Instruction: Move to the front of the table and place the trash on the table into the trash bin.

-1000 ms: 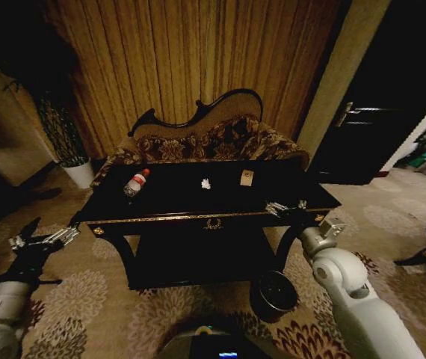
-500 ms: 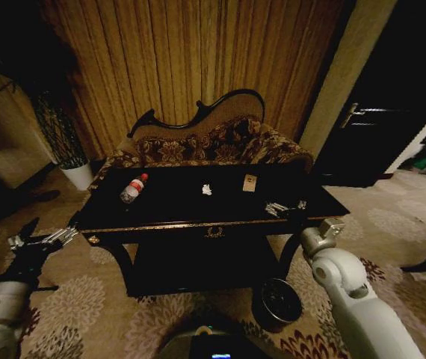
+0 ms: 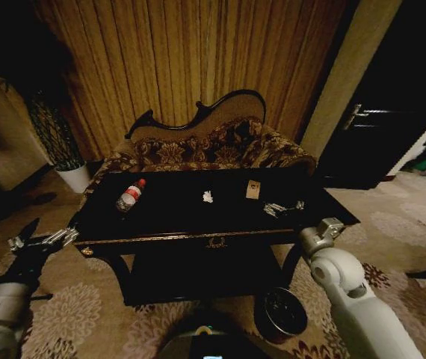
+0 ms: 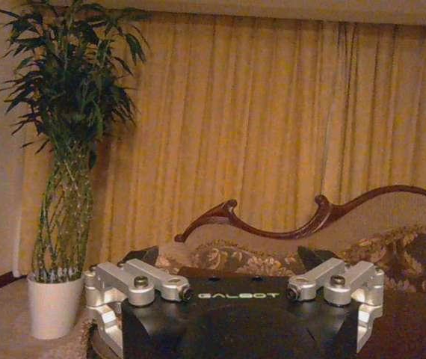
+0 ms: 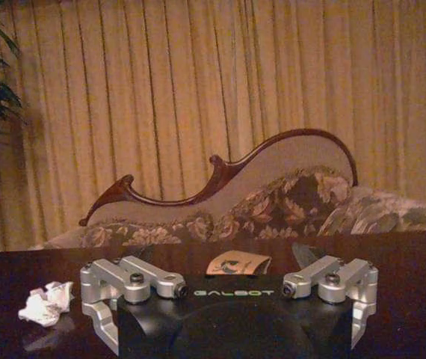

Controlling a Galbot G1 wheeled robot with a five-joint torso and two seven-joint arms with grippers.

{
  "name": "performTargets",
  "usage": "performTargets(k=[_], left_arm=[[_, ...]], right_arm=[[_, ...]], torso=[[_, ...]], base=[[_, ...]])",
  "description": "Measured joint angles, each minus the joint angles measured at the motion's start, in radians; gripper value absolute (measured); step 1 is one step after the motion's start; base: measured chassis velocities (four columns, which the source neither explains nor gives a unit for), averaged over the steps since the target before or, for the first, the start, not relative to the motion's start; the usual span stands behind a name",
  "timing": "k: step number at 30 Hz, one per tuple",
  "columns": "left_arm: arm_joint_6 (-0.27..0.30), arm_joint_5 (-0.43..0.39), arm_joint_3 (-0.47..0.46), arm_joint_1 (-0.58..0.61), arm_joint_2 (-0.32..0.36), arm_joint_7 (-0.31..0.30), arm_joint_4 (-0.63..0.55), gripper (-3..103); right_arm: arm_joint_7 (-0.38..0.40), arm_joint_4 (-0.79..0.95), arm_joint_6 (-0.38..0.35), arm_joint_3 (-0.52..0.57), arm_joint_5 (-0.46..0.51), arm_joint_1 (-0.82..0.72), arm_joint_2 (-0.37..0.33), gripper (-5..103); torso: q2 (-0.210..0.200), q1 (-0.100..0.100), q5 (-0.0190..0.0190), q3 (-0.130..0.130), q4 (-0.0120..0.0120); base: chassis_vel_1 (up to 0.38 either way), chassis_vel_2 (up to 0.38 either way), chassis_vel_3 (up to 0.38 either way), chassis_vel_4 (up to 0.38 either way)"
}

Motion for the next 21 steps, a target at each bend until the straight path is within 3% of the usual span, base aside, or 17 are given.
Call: performTargets(k=[10,13,21], left_arm=[[-0.024,-0.013,-0.006,0.005,-0.007,0.015,0.0,100],[-0.03,-0.013,-0.01,0.01,-0.02,0.017,0.0,100],[-0.031,-0.01,-0.006,0.007,-0.036,0.018,0.0,100]], right_arm=[[-0.057,-0.18,-0.022,-0.034,0.168,0.122,-0.112,100],[-0.117,-0.306,-0.05,-0.072,0.277,0.221,-0.198,100],[-0.157,-0.435,-0.083,-0.165,0.341,0.382,-0.248,100]], torso=[[0.0,0.0,0.0002,0.0,0.0],[0.0,0.0,0.0001,0.0,0.0],[0.0,0.0,0.0,0.0,0.0]], base=[[0.0,0.0,0.0,0.0],[0.0,0.0,0.0,0.0],[0.0,0.0,0.0,0.0]])
